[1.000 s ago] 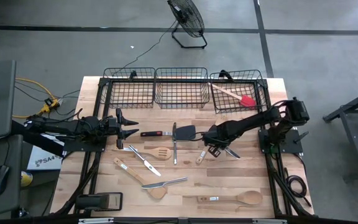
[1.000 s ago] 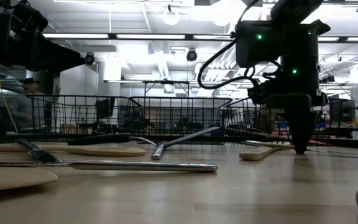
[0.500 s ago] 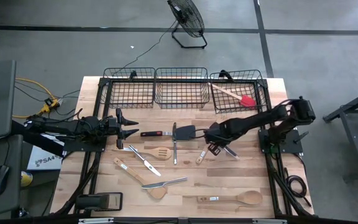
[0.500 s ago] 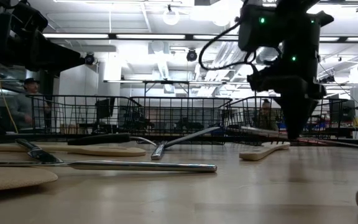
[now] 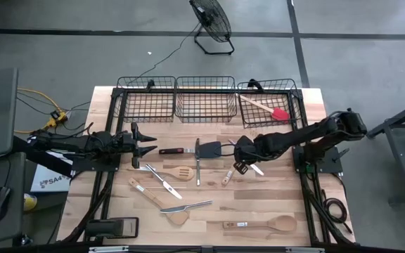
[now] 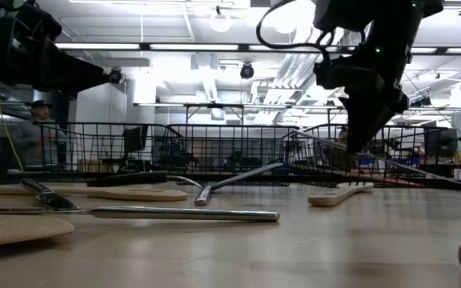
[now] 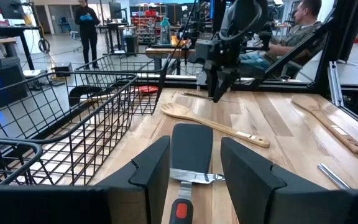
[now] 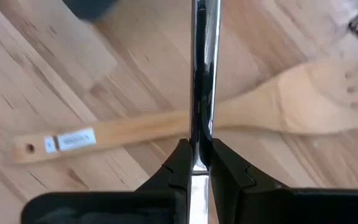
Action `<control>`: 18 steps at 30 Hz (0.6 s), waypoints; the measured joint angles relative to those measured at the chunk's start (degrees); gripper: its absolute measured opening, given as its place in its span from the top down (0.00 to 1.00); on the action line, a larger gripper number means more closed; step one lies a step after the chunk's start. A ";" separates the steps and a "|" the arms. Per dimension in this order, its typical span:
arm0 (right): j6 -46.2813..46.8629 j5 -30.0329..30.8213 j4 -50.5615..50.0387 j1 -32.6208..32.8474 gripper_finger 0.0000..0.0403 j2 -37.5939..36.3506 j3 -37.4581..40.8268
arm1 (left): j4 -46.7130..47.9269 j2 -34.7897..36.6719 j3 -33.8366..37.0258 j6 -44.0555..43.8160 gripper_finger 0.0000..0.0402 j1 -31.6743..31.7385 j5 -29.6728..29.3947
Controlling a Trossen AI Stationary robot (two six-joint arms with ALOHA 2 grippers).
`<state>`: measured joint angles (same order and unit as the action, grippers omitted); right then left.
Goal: Pick & Place Kitchen Items
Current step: Put the silver table knife into the middle mesh basket
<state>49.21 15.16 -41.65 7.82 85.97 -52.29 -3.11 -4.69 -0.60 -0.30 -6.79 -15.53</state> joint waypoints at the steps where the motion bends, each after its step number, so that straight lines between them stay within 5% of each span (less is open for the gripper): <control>1: -0.20 0.55 0.54 0.26 0.93 -0.17 0.00 | 0.00 -0.02 0.00 0.00 0.65 0.01 -0.01; 11: -2.64 4.56 11.03 1.34 0.93 -0.32 0.00 | -0.15 -0.01 0.00 0.00 0.65 0.01 -0.07; 18: -10.99 7.43 27.01 1.29 0.93 -0.32 -0.02 | 0.05 -0.01 -0.02 -2.27 0.65 0.02 -0.04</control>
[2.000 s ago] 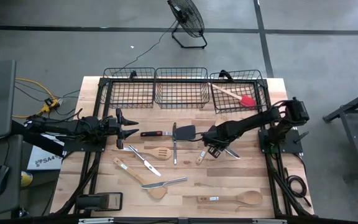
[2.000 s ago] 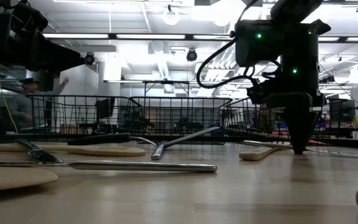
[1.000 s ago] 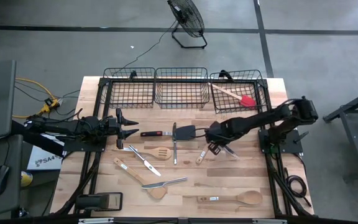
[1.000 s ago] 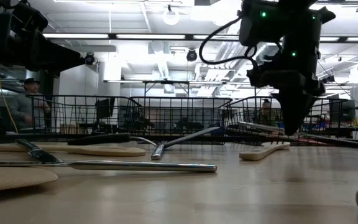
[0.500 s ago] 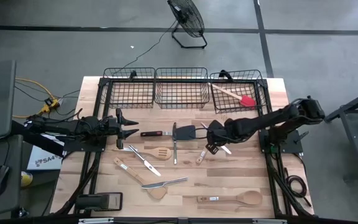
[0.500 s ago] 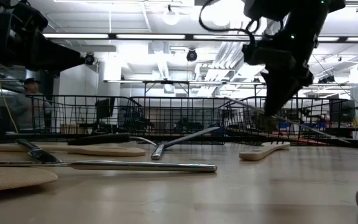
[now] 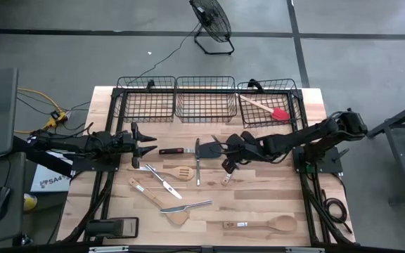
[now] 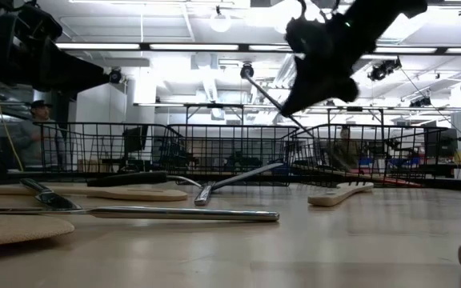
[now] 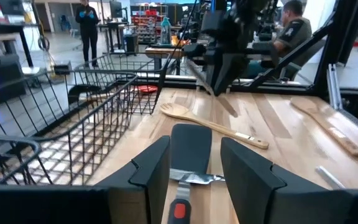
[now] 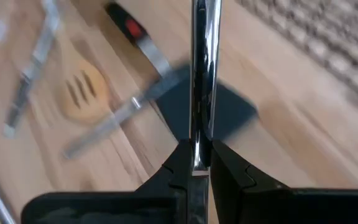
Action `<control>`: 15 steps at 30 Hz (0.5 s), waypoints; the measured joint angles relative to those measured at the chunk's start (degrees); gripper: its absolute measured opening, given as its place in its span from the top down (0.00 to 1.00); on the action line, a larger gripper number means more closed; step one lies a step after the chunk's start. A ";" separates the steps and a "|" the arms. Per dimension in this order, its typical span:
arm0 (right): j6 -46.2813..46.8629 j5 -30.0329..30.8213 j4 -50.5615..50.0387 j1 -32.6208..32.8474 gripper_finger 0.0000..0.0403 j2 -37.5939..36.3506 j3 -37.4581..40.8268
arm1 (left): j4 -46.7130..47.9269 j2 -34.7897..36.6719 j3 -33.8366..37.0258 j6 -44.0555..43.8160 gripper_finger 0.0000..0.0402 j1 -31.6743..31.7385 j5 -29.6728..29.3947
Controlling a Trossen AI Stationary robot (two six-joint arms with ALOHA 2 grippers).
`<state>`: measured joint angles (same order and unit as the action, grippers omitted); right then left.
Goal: Pick & Place Kitchen Items
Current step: Put the silver table knife into the middle mesh basket
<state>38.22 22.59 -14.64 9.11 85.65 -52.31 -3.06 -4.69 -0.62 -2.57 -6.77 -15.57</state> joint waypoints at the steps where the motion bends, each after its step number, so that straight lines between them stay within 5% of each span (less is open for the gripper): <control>1: -1.50 0.36 2.20 0.01 0.93 0.00 0.00 | 0.03 0.01 0.02 -1.10 0.65 -0.01 0.04; 15: -15.83 3.01 21.53 -2.11 0.93 0.00 0.00 | -2.32 -0.39 -1.80 -1.21 0.65 0.01 0.23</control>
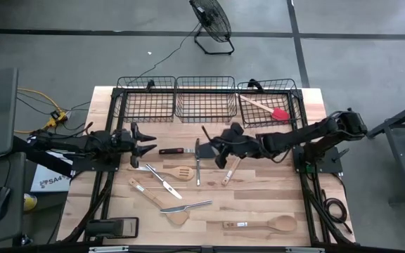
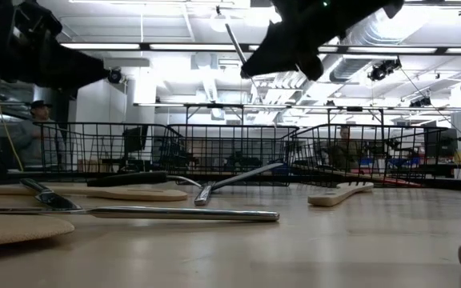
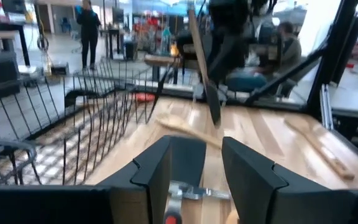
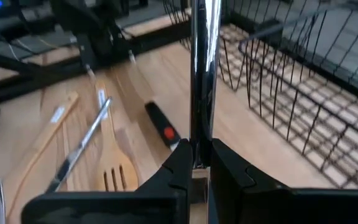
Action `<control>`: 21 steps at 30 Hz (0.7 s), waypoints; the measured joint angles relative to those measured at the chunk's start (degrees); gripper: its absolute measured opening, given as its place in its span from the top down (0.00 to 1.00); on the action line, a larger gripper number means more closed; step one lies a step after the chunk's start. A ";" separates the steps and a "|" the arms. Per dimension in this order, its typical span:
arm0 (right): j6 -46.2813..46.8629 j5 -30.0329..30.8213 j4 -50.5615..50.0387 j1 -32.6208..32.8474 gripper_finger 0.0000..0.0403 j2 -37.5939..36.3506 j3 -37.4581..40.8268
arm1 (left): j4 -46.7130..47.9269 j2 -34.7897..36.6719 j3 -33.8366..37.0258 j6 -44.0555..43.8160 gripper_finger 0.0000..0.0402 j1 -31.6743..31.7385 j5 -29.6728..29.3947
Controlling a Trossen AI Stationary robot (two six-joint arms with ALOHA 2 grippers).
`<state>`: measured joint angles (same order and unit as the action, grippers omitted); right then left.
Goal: Pick & Place Kitchen Items
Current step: Put the silver table knife into the middle mesh basket
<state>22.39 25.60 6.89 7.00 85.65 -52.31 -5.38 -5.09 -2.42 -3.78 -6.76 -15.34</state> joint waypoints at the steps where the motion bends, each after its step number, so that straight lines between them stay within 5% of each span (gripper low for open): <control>1: -0.77 -0.03 0.95 -0.28 0.93 0.00 0.00 | -0.07 -0.45 -0.59 0.50 0.65 0.00 0.03; 8: -6.13 -0.42 6.39 -1.76 0.93 0.00 0.00 | -2.14 -5.43 -4.21 2.57 0.65 0.00 -0.30; 21: -9.18 -0.65 8.87 -2.20 0.93 0.00 -0.02 | -25.70 -23.82 -5.09 4.58 0.65 2.46 2.80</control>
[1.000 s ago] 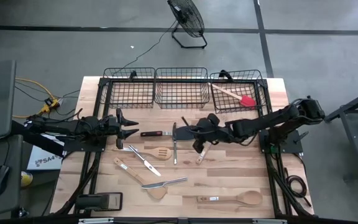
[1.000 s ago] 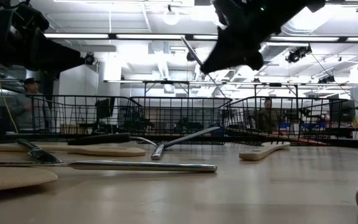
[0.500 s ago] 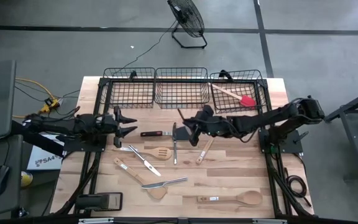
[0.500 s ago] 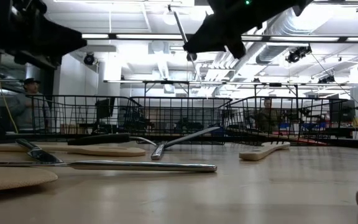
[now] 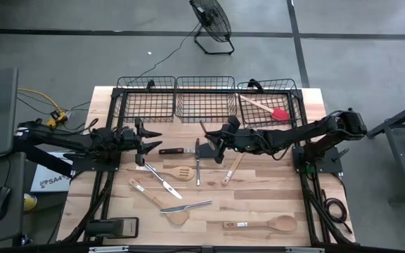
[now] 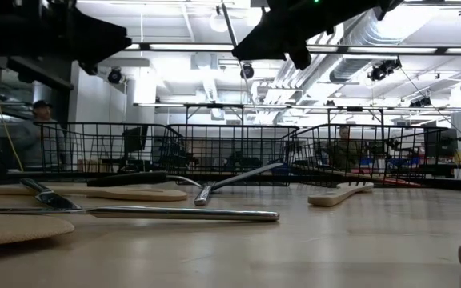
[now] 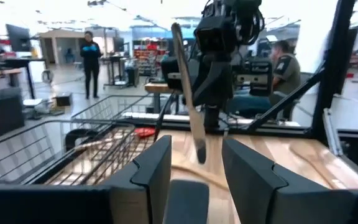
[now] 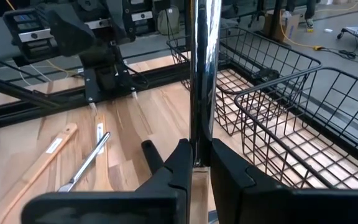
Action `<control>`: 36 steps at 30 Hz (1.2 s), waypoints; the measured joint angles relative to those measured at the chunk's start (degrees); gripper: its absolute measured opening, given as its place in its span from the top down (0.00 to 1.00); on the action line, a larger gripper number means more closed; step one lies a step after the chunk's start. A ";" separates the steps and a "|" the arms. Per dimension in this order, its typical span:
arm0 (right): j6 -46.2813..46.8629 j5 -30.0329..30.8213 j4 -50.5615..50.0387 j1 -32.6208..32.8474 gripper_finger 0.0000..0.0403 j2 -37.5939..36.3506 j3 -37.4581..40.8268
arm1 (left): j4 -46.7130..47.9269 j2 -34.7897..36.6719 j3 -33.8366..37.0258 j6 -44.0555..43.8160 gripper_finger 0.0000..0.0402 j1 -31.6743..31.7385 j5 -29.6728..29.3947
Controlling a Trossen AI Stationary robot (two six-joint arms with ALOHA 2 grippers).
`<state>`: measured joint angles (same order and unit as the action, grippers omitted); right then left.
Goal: Pick & Place Kitchen Items
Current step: Put the silver table knife into the middle mesh basket
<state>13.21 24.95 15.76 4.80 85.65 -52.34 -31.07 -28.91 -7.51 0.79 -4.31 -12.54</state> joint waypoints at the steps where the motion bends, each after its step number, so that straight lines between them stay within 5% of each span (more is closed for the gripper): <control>1: 0.00 -0.02 -0.02 0.00 0.93 0.00 0.00 | -1.79 -1.61 0.00 -0.34 0.65 1.02 1.63; 11: 0.00 -0.01 -0.05 -0.03 0.93 0.00 0.00 | -18.33 -14.99 -0.44 -5.64 0.65 13.91 20.49; 20: 0.12 -1.19 0.23 -0.79 0.93 0.00 0.00 | -18.92 -26.00 -10.16 -5.32 0.65 18.80 33.61; 36: -2.97 -4.11 2.59 -0.79 0.93 0.00 -0.02 | -18.44 -43.94 -25.06 -3.93 0.65 18.94 35.68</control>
<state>10.24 20.84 18.35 4.01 85.65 -52.36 -49.52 -72.85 -32.57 -3.14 14.63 23.14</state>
